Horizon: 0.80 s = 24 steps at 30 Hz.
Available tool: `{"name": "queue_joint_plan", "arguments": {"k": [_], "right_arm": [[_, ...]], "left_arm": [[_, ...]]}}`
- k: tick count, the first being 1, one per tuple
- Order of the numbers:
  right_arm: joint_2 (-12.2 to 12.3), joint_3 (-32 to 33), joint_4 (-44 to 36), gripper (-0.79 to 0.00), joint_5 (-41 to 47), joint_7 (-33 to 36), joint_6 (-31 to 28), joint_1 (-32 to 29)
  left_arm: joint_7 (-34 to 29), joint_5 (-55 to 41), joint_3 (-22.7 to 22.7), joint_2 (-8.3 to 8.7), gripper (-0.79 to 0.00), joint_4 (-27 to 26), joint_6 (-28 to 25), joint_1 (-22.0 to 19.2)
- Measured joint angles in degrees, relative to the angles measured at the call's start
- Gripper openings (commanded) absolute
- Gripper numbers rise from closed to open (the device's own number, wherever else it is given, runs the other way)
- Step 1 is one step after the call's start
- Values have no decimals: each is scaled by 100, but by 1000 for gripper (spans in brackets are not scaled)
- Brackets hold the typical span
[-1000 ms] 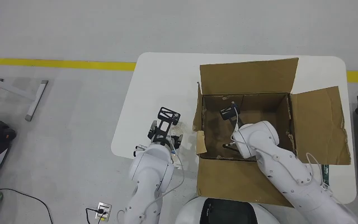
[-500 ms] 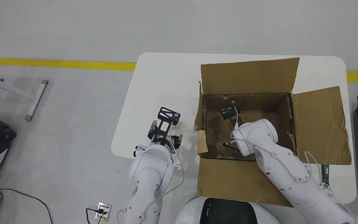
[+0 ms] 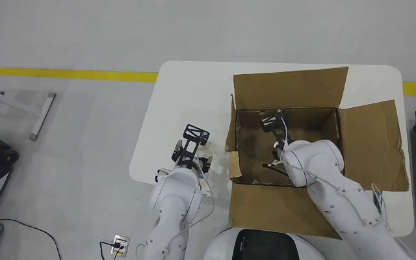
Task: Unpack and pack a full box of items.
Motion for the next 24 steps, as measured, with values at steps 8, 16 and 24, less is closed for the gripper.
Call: {"name": "queue_joint_plan", "arguments": {"k": [8,16,24], "right_arm": [[90,1225,-2333,-785,566,-24,-46,-786],[162,2877,-2387,-785,1519,-503,-431,-668],[255,4626,-2388,-785,2675,-640,-909,-1084]], "left_arm": [[0,0,0,0,0,0,0,0],[0,0,0,0,0,0,0,0],[0,0,0,0,0,0,0,0]]}}
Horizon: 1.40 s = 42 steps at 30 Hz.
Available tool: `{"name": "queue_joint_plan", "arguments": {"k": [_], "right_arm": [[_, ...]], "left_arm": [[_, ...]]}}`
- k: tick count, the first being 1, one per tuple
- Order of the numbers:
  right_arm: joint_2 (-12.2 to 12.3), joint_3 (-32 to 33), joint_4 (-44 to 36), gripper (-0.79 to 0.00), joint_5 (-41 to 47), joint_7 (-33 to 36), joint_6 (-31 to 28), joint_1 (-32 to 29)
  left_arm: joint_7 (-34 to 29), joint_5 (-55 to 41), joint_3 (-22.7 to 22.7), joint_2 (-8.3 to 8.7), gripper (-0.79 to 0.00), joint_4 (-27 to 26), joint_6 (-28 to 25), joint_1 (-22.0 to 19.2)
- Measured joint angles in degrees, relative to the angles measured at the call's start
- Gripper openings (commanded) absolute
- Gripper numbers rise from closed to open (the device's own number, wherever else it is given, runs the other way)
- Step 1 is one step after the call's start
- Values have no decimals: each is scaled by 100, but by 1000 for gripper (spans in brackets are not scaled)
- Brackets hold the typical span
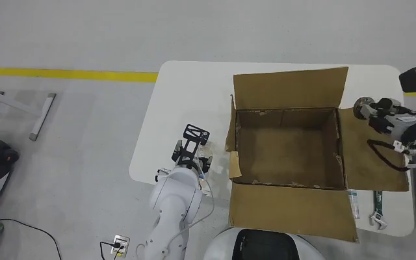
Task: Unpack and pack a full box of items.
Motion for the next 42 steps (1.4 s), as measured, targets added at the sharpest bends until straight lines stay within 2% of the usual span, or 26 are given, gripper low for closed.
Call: {"name": "queue_joint_plan", "arguments": {"k": [13,18,24,28,37,42], "right_arm": [[104,2801,0,-785,1670,-86,-452,-1200],[87,3285,0,-785,1799,168,-248,-1897],[81,2851,0,-785,1101,318,113,-2626],[102,2228,0,-785,333,426,409,-2910],[128,988,158,-785,-978,498,1016,-3045],[137,725,386,-785,-1192,469,1170,-2958]], "left_arm": [[0,0,0,0,0,0,0,0],[0,0,0,0,0,0,0,0],[0,0,0,0,0,0,0,0],[0,0,0,0,0,0,0,0],[0,0,0,0,0,0,0,0],[0,0,0,0,0,0,0,0]]}}
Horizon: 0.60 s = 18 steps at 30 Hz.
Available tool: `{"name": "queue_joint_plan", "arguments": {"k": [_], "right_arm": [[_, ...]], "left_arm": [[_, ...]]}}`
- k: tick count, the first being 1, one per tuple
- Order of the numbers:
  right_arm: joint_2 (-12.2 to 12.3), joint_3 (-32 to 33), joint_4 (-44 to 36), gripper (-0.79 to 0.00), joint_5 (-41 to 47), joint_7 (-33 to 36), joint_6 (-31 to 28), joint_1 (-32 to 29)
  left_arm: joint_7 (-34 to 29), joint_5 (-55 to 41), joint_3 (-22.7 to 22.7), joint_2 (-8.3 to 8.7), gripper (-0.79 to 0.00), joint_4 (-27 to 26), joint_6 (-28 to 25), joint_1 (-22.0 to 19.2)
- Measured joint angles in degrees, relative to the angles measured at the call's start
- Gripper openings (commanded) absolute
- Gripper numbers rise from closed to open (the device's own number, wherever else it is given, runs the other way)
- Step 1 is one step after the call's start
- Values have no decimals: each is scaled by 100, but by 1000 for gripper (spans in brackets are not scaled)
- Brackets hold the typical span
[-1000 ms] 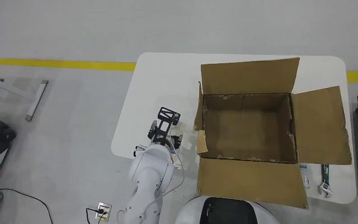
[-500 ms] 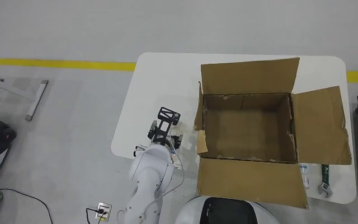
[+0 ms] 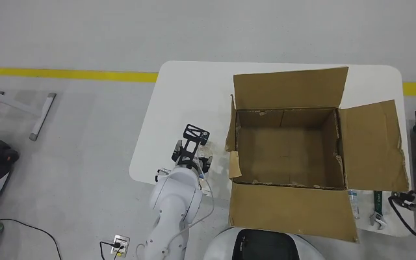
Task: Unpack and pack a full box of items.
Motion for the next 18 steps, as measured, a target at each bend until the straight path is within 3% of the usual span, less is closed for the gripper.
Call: {"name": "queue_joint_plan", "arguments": {"k": [18], "right_arm": [[-9,-83,356,-785,39,-275,228,-74]], "left_arm": [[0,0,0,0,0,0,0,0]]}}
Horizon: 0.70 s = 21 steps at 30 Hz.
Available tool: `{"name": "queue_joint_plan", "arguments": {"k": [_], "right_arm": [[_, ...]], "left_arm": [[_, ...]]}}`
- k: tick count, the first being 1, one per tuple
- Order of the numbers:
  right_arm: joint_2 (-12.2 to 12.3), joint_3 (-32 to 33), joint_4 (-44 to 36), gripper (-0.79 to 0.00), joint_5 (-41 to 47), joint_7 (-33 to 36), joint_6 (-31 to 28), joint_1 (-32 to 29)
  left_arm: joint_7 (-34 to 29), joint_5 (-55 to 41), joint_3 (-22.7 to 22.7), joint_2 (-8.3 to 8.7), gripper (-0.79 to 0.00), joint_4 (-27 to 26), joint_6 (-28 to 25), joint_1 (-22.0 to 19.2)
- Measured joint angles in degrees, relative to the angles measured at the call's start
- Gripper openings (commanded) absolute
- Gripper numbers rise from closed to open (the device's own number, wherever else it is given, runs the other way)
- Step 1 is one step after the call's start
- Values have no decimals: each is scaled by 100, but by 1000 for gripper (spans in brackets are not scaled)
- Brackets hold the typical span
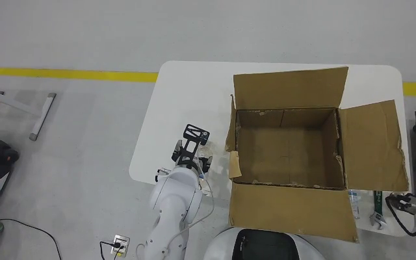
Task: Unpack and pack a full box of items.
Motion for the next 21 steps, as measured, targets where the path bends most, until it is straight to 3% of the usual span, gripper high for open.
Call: {"name": "queue_joint_plan", "arguments": {"k": [6,11,19,21], "right_arm": [[3,-72,136,-785,-10,-85,19,32],[12,-88,230,-677,-5,-97,8,76],[27,-147,364,-591,0,-75,-21,150],[31,-139,380,-520,5,-74,-25,160]], "left_arm": [[0,0,0,0,0,0,0,0],[0,0,0,0,0,0,0,0],[0,0,0,0,0,0,0,0],[0,0,0,0,0,0,0,0]]}}
